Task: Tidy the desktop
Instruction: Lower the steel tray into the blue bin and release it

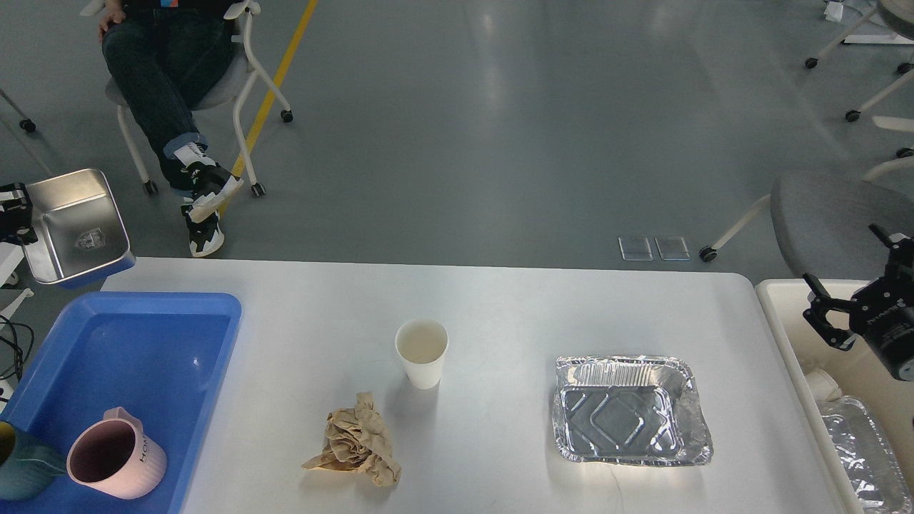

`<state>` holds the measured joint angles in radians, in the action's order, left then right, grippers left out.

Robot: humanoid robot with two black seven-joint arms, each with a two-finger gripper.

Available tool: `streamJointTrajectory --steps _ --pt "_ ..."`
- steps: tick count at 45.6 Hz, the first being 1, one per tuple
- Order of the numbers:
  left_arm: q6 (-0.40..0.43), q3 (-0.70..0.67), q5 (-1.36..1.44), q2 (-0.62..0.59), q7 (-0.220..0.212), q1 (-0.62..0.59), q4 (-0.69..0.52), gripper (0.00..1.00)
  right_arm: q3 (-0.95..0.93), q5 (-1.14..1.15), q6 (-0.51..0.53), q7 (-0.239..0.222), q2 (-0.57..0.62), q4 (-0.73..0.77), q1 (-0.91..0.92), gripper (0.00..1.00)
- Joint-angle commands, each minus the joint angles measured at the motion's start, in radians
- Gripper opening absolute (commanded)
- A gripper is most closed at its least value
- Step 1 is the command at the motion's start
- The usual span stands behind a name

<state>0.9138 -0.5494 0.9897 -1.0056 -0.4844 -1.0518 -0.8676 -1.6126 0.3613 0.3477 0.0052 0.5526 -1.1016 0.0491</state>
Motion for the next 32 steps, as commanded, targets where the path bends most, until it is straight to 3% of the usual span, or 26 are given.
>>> streamJointTrajectory --steps 1,11,23,32 --pt "-0.090 -0.006 -0.016 0.036 0.007 0.070 0.016 0.00 0.000 -0.001 0.001 -0.001 -0.002 -0.001 -0.002 1.00" --pt "-0.216 -0.007 -0.072 0.099 0.012 0.139 0.077 0.00 0.003 0.001 0.001 -0.001 0.000 -0.001 -0.003 1.00" --pt "-0.277 -0.006 -0.089 0.180 0.059 0.171 0.217 0.00 0.003 0.001 0.001 -0.001 -0.006 -0.001 -0.006 1.00" --pt "-0.305 -0.009 -0.128 0.183 0.069 0.242 0.229 0.00 0.003 -0.001 0.001 -0.001 -0.006 -0.004 -0.008 1.00"
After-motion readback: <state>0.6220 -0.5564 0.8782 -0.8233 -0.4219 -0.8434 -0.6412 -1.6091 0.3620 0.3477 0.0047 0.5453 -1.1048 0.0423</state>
